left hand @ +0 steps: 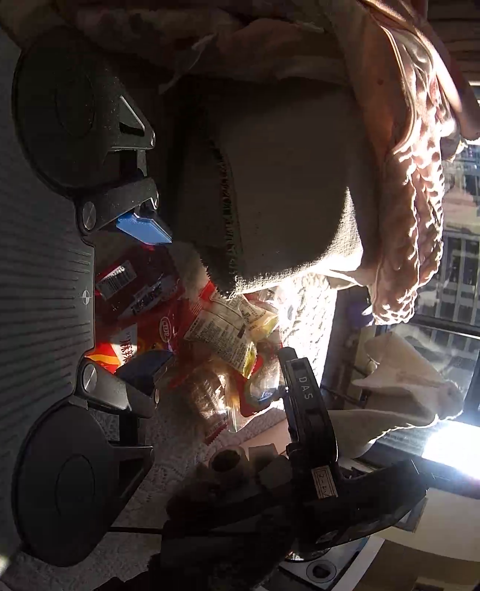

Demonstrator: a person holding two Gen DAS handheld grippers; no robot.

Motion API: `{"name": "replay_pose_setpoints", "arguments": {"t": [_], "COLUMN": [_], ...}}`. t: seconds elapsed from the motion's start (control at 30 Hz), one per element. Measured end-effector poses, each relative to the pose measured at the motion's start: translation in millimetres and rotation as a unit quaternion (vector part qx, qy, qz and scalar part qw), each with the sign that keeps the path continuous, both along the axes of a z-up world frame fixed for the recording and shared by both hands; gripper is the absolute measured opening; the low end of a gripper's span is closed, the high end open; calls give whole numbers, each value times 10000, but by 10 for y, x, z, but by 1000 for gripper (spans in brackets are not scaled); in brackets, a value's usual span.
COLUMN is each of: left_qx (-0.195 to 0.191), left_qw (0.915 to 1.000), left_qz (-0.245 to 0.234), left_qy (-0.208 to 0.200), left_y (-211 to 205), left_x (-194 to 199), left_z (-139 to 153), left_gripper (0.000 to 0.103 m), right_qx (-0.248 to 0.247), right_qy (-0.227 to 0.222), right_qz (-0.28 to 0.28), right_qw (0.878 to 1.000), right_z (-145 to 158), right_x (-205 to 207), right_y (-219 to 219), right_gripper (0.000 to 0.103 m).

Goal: Organize snacks

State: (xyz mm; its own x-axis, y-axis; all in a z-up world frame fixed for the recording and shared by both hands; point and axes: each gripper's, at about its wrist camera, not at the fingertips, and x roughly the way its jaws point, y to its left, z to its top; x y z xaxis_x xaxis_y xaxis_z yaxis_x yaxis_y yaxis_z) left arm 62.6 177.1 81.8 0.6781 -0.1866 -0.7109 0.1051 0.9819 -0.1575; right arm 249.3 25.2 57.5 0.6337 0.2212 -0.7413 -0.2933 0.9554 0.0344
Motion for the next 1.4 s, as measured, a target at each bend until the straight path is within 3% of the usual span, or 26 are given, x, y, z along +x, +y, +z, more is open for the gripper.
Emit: {"name": "replay_pose_setpoints", "arguments": {"t": [0.07, 0.2, 0.3, 0.43, 0.57, 0.67, 0.93, 1.07, 1.17, 1.3, 1.4], "left_qx": [-25, 386, 197, -202, 396, 928, 309, 644, 697, 559, 342], "left_qw": [10000, 9978, 9986, 9993, 9974, 9946, 9909, 9906, 9903, 9895, 9885], "left_qz": [85, 449, 434, -268, -530, -454, -1225, -1132, -1114, -1259, -1428], "left_qy": [35, -285, -233, 187, 302, 63, 459, 418, 461, 437, 358], "left_y": [107, 242, 277, -40, -509, -702, -793, -841, -853, -1034, -1252], "left_x": [-25, 51, 133, 126, 143, 187, 56, -83, -131, -154, -114], "left_z": [7, 23, 2, -106, -316, -402, -424, -405, -402, -427, -428], "left_gripper": [68, 68, 68, 68, 69, 69, 65, 66, 63, 63, 63], "right_qx": [30, 78, -18, 26, -132, 87, 426, 530, 484, 190, 39], "right_qy": [89, 478, 789, 808, 316, 245, 170, 374, 646, 522, 432], "right_qz": [27, 371, 691, 832, 830, 900, 1112, 974, 1035, 972, 624], "right_qw": [10000, 9981, 9945, 9933, 9960, 9956, 9927, 9931, 9913, 9937, 9971], "right_z": [-37, -27, -96, -129, -63, -10, -151, -300, -338, -309, -263], "right_x": [-13, -367, -719, -1155, -1296, -1253, -978, -864, -988, -1346, -1552], "right_y": [-11, -196, -365, -686, -862, -911, -597, -512, -624, -952, -1290], "right_gripper": [62, 60, 55, 55, 55, 55, 60, 60, 55, 52, 52]}}
